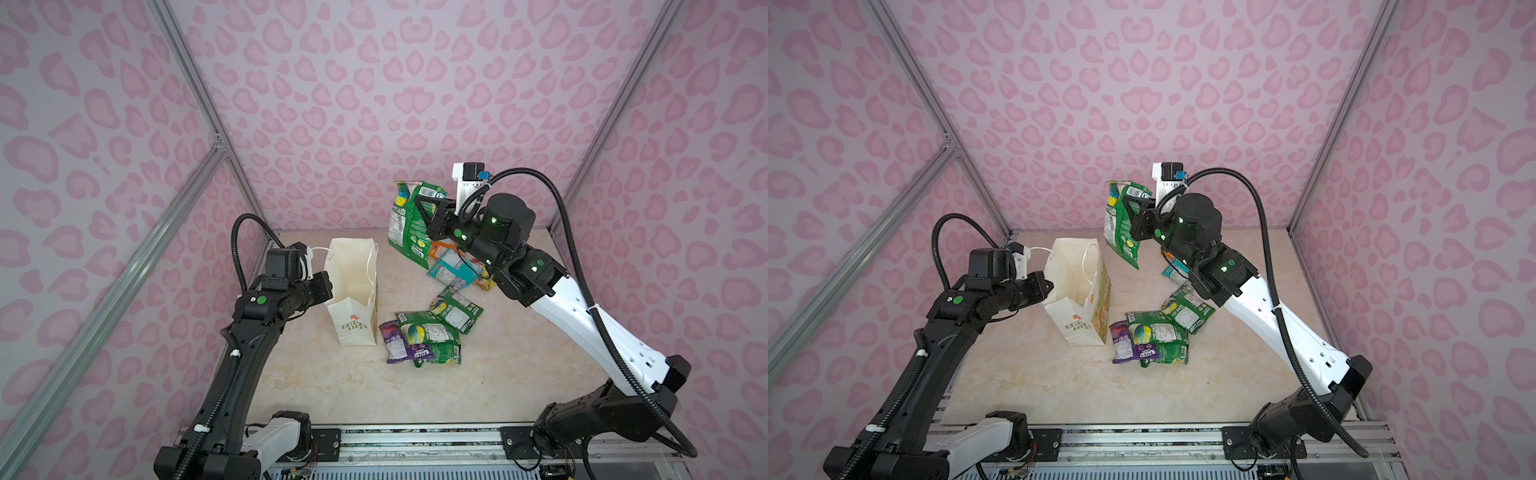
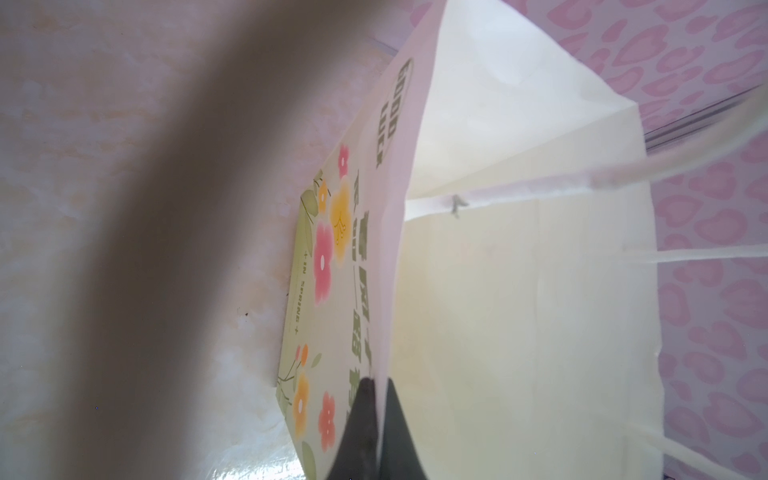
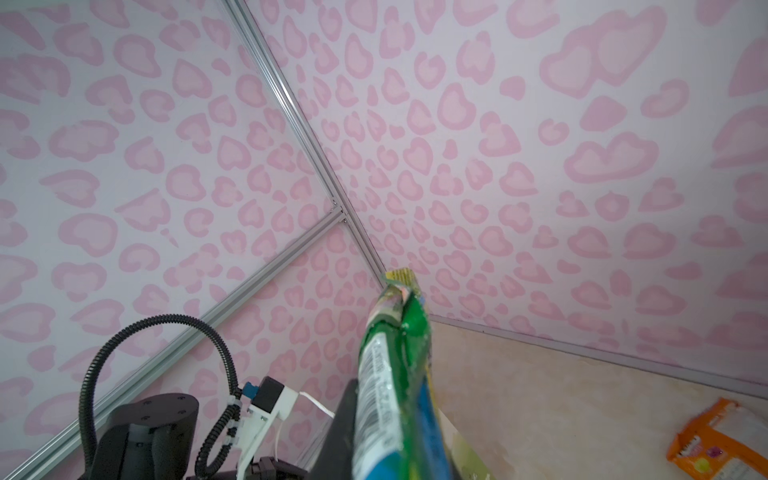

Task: Place the snacks into the paper bag
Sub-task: 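Lift the green packet with the right gripper and carry it over the bag, then lower the green packet into the bag and open the right gripper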

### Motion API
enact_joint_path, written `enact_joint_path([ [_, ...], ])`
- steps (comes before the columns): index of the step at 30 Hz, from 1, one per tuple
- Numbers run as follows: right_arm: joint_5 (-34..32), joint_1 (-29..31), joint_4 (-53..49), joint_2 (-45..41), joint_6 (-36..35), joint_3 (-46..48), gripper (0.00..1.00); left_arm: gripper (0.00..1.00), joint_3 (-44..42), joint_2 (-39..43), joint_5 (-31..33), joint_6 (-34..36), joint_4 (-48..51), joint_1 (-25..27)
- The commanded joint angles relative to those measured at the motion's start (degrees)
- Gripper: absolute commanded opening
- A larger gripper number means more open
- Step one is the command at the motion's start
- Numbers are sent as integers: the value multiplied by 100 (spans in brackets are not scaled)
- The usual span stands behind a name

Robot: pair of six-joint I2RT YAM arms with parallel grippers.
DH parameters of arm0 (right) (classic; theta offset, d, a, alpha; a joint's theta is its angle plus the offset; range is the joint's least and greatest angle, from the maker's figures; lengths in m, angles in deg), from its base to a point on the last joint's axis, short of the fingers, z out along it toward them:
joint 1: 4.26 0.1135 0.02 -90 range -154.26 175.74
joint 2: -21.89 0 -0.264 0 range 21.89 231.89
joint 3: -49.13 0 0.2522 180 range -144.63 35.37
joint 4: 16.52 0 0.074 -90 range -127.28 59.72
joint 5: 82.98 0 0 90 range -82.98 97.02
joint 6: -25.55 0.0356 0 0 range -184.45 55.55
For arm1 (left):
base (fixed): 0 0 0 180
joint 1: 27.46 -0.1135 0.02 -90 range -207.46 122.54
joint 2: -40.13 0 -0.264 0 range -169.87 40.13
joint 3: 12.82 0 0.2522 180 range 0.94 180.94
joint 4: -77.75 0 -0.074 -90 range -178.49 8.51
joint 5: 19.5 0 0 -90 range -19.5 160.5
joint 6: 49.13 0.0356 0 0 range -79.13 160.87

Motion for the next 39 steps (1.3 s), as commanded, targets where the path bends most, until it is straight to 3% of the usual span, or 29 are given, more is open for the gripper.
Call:
enact_joint_path([
  [1,-194,195,291,475,-107,-618,0,3,12,-16,37,-27,-79,-8],
  [17,-821,828,-785,2538,148,-2473,0,3,-2,-90,72,-99,-66,-9],
  [25,-1353,987,-1353,2836,316,-2530,0,3,-11,-121,63,-111,-62,-37],
  [39,-1377,1205,-2696,3599,588,-3276,0,3,-15,-165,37,-115,-75,-44],
])
